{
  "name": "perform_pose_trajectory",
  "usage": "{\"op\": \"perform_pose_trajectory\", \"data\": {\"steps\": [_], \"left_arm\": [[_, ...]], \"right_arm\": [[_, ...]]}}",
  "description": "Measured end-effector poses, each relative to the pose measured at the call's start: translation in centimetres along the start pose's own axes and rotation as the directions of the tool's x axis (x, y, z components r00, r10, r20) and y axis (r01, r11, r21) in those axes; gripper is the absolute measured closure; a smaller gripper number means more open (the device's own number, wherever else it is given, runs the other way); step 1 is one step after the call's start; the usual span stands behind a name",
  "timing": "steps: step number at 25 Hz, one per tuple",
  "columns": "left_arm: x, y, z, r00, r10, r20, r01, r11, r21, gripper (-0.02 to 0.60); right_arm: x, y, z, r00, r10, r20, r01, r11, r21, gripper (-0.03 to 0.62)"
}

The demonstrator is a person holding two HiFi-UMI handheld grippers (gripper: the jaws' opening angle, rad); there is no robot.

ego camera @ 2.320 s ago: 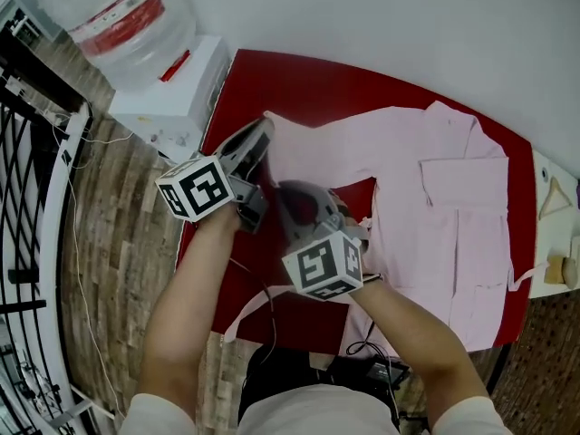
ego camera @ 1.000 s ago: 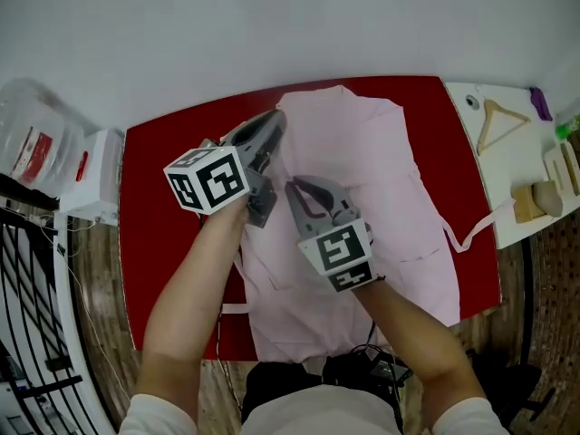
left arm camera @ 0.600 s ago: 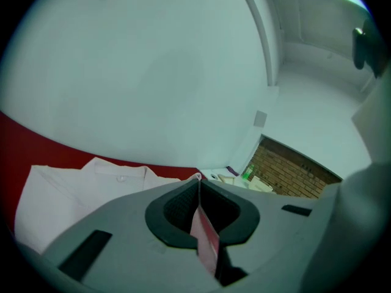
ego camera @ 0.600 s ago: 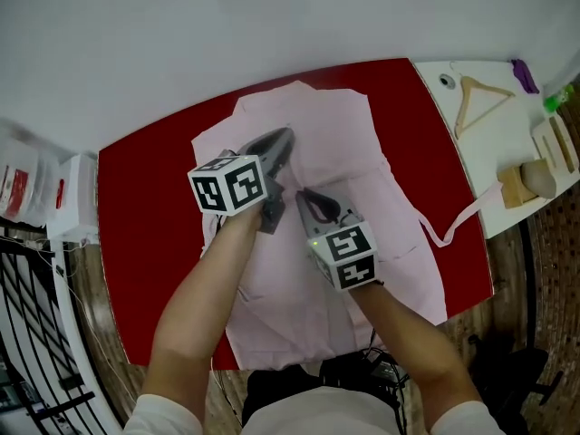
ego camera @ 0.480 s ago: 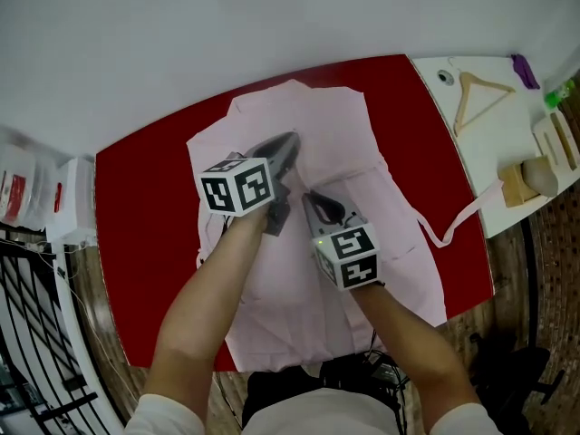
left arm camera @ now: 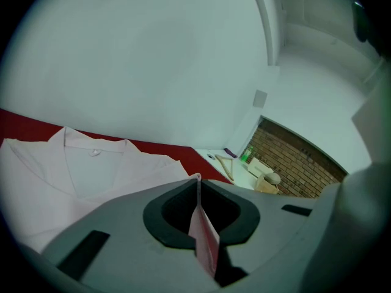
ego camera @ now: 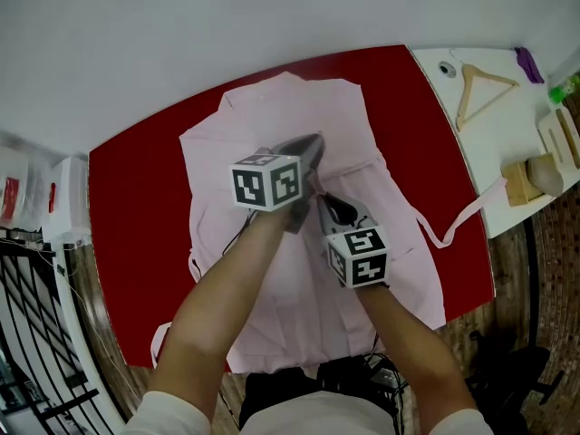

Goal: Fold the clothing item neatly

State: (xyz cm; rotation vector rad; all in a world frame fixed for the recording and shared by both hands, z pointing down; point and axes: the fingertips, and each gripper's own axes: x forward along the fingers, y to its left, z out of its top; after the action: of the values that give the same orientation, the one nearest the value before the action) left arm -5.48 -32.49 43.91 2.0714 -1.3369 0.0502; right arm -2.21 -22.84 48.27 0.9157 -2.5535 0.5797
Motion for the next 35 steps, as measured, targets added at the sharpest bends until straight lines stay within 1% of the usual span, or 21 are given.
{"op": "perform_pose_trajectory", "data": {"steps": [3,4,5,6,8,10,12,13,15,16,17,19,22,24,25,27,28,30,32,35], "left_arm": [[0.8,-1.0,-0.9,0.998,-0.054,-0.043,0.055,0.998,0.033,0.564],[0.8,-1.1,-1.3,0.996,-0.064,-0.061,0.067,0.997,0.045,0.553],[0.5,-1.2,-1.7,0.994,-0.073,-0.079,0.078,0.995,0.055,0.513],[0.1,-1.1,-2.1,0.992,-0.081,-0.096,0.088,0.994,0.065,0.486],[-1.3,-0.4,-2.5,0.99,-0.086,-0.113,0.096,0.992,0.085,0.474],[-3.4,1.1,-2.8,0.991,-0.07,-0.114,0.081,0.992,0.1,0.474],[-5.9,3.5,-3.2,0.993,-0.036,-0.113,0.046,0.995,0.09,0.474],[-7.3,5.0,-3.6,0.993,-0.012,-0.113,0.02,0.997,0.071,0.476],[-10.0,8.7,-4.5,0.991,0.058,-0.121,-0.056,0.998,0.019,0.488],[-11.4,10.7,-5.0,0.986,0.105,-0.129,-0.106,0.994,-0.007,0.514],[-12.6,12.8,-5.6,0.978,0.154,-0.138,-0.159,0.987,-0.03,0.539],[-14.8,16.5,-6.7,0.957,0.239,-0.162,-0.254,0.964,-0.075,0.554],[-17.2,20.2,-8.4,0.932,0.308,-0.191,-0.337,0.93,-0.147,0.557],[-18.4,21.7,-9.2,0.921,0.331,-0.204,-0.37,0.909,-0.193,0.558],[-18.8,22.2,-9.4,0.919,0.336,-0.204,-0.378,0.899,-0.221,0.56],[-19.2,22.7,-9.3,0.922,0.331,-0.202,-0.378,0.886,-0.271,0.568],[-19.2,22.8,-9.4,0.922,0.324,-0.209,-0.375,0.883,-0.284,0.568],[-19.3,22.9,-9.6,0.919,0.315,-0.239,-0.376,0.881,-0.286,0.568],[-19.6,23.0,-10.0,0.909,0.315,-0.273,-0.386,0.882,-0.268,0.568],[-20.0,23.2,-10.6,0.899,0.305,-0.315,-0.387,0.891,-0.24,0.568]], "right_arm": [[0.2,-1.3,-1.2,0.999,-0.022,-0.034,0.024,0.998,0.06,0.568],[0.3,-1.9,-1.7,0.998,-0.032,-0.052,0.036,0.996,0.084,0.568],[0.3,-2.4,-2.2,0.997,-0.042,-0.069,0.049,0.993,0.105,0.568],[0.3,-2.8,-2.6,0.995,-0.051,-0.082,0.061,0.991,0.119,0.568],[0.3,-3.4,-3.1,0.994,-0.058,-0.093,0.07,0.989,0.128,0.568],[0.3,-3.5,-3.2,0.994,-0.056,-0.098,0.068,0.99,0.122,0.568],[0.4,-3.6,-3.3,0.993,-0.056,-0.101,0.067,0.992,0.112,0.568],[0.5,-3.6,-3.3,0.993,-0.056,-0.102,0.067,0.992,0.106,0.568],[0.6,-3.7,-3.3,0.993,-0.054,-0.106,0.064,0.994,0.093,0.568],[0.7,-3.7,-3.4,0.993,-0.049,-0.111,0.059,0.994,0.088,0.568],[0.9,-3.6,-3.5,0.992,-0.039,-0.121,0.049,0.995,0.085,0.568],[1.0,-3.6,-4.0,0.989,-0.009,-0.147,0.023,0.995,0.098,0.566],[0.9,-4.0,-4.7,0.984,0.015,-0.177,0.011,0.989,0.148,0.565],[0.7,-4.5,-4.8,0.982,0.011,-0.188,0.023,0.984,0.174,0.566],[0.7,-4.7,-4.8,0.981,0.008,-0.195,0.027,0.984,0.177,0.566],[0.6,-4.9,-4.9,0.977,0.002,-0.212,0.034,0.985,0.168,0.566],[0.6,-5.0,-5.0,0.976,0.0,-0.22,0.037,0.986,0.16,0.566],[0.5,-5.3,-5.1,0.973,-0.011,-0.23,0.046,0.988,0.146,0.566],[0.3,-6.0,-5.3,0.971,-0.033,-0.237,0.068,0.988,0.14,0.566],[-0.2,-7.3,-5.5,0.965,-0.067,-0.253,0.108,0.983,0.152,0.566]]}}
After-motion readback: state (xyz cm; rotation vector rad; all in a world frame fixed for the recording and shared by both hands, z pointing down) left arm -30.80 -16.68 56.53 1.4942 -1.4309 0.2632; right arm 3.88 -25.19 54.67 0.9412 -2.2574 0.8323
